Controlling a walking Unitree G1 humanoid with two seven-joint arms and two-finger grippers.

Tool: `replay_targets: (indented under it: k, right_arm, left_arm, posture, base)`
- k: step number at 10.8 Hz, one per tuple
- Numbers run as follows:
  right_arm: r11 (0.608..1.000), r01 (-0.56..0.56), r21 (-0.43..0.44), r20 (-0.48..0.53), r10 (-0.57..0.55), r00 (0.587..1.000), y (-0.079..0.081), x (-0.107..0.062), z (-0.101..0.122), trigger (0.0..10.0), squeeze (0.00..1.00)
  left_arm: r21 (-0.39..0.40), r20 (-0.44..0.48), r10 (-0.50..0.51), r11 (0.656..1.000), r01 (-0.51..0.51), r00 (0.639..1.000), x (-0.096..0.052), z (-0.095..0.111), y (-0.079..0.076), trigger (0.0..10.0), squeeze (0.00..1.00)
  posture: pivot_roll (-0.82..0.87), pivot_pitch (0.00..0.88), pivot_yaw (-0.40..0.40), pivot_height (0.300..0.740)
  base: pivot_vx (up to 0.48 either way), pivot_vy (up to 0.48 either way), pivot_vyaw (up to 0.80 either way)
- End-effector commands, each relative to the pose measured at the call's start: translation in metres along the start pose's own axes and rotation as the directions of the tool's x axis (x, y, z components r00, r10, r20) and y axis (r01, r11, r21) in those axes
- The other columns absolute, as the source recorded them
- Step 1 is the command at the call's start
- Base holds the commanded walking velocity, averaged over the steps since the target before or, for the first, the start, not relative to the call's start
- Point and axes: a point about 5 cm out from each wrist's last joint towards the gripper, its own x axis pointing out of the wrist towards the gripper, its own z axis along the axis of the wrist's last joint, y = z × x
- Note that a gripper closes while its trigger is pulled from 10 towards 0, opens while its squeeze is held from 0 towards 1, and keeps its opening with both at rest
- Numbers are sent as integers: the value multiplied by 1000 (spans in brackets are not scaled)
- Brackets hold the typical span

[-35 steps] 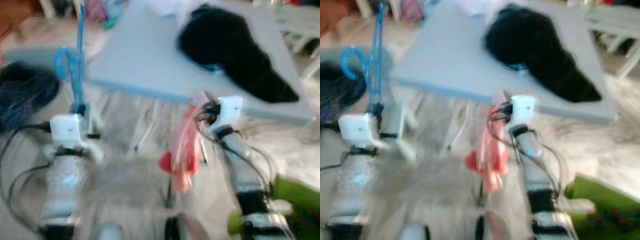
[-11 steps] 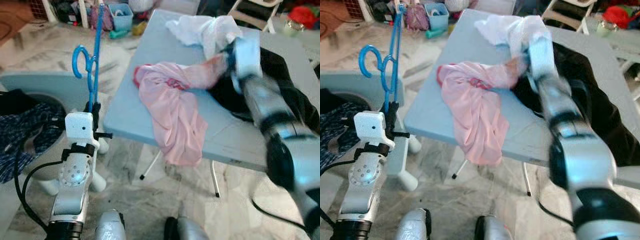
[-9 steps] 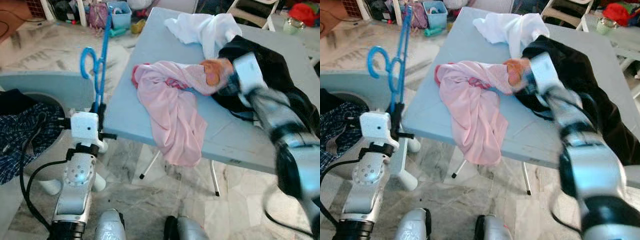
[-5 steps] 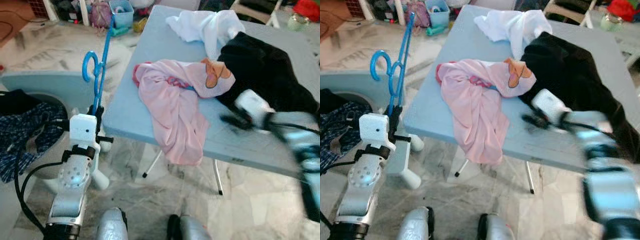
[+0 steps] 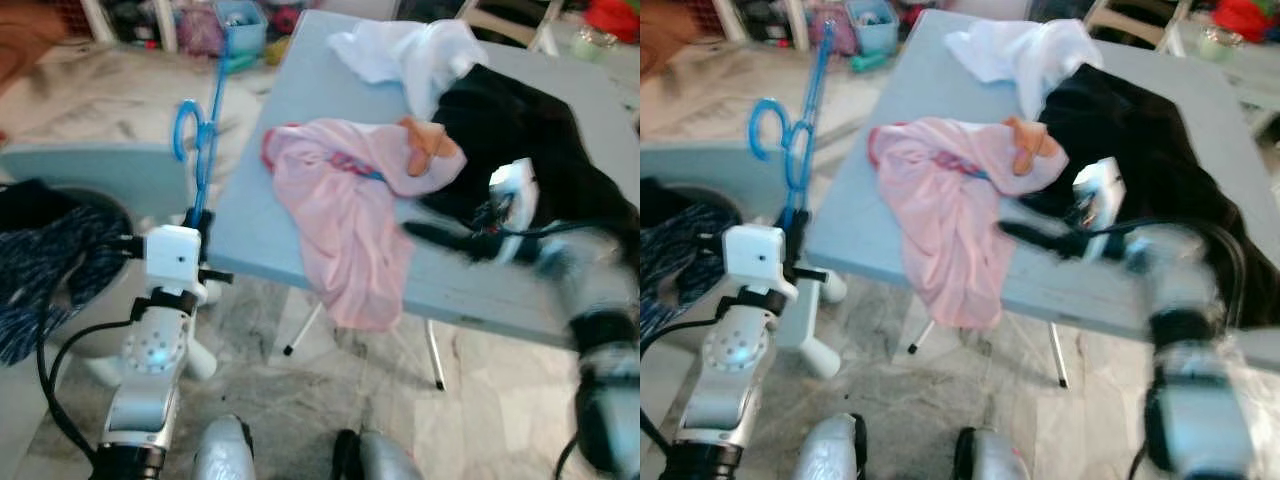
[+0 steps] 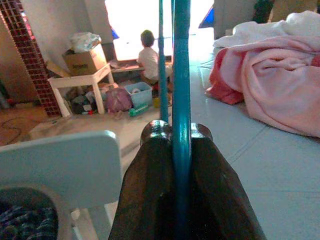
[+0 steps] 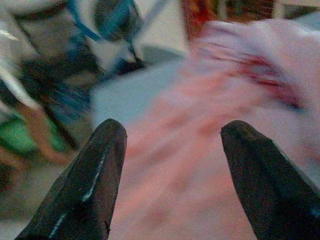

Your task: Hang hanger

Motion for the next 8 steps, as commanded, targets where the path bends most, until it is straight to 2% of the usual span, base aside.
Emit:
replay_targets:
  k: [1, 2, 3, 4, 5, 6, 8]
  right_arm:
    - [998, -43, 39, 45, 42, 998, 10, 6, -1, 10000, 1000]
    - [990, -95, 106, 63, 89, 994, 28, 20, -20, 10000, 1000]
    - [982, -112, 153, 68, 102, 992, 38, 30, -34, 10000, 1000]
    - [977, -91, 191, 34, 86, 996, 48, 40, -50, 10000, 1000]
    - [981, -28, 194, -11, 31, 999, 50, 48, -63, 10000, 1000]
    - [979, 140, 151, -68, -131, 989, 42, 57, -69, 10000, 1000]
    - [947, 317, 51, -114, -310, 944, 26, 62, -65, 10000, 1000]
  left_arm:
    - [5, 10, -11, 1000, 11, 1000, 0, 2, -1, 10000, 0]
    - [5, 10, -8, 1000, 8, 1000, 1, 2, 0, 10000, 0]
    - [3, 8, -11, 1000, 11, 1000, 1, 2, -1, 10000, 0]
    - [0, 8, -21, 1000, 21, 1000, 0, 1, -4, 10000, 0]
    - [-3, 8, -25, 1000, 25, 1000, 0, 1, -5, 10000, 0]
    - [-6, 7, -26, 1000, 26, 1000, 1, 1, -7, 10000, 0]
    - [-9, 3, -28, 1000, 28, 1000, 0, 0, -8, 10000, 0]
  posture:
    - [136, 148, -63, 740]
    - [136, 148, -63, 740]
    - [136, 140, -64, 740]
    - [136, 140, -62, 740]
    - [132, 142, -65, 740]
    - [132, 142, -70, 740]
    - [129, 145, -74, 740]
  base:
    - [0, 0, 0]
    - [0, 0, 0]
    - [0, 0, 0]
    - [0, 0, 0]
    - [0, 0, 0]
    - [0, 0, 0]
    - [0, 0, 0]
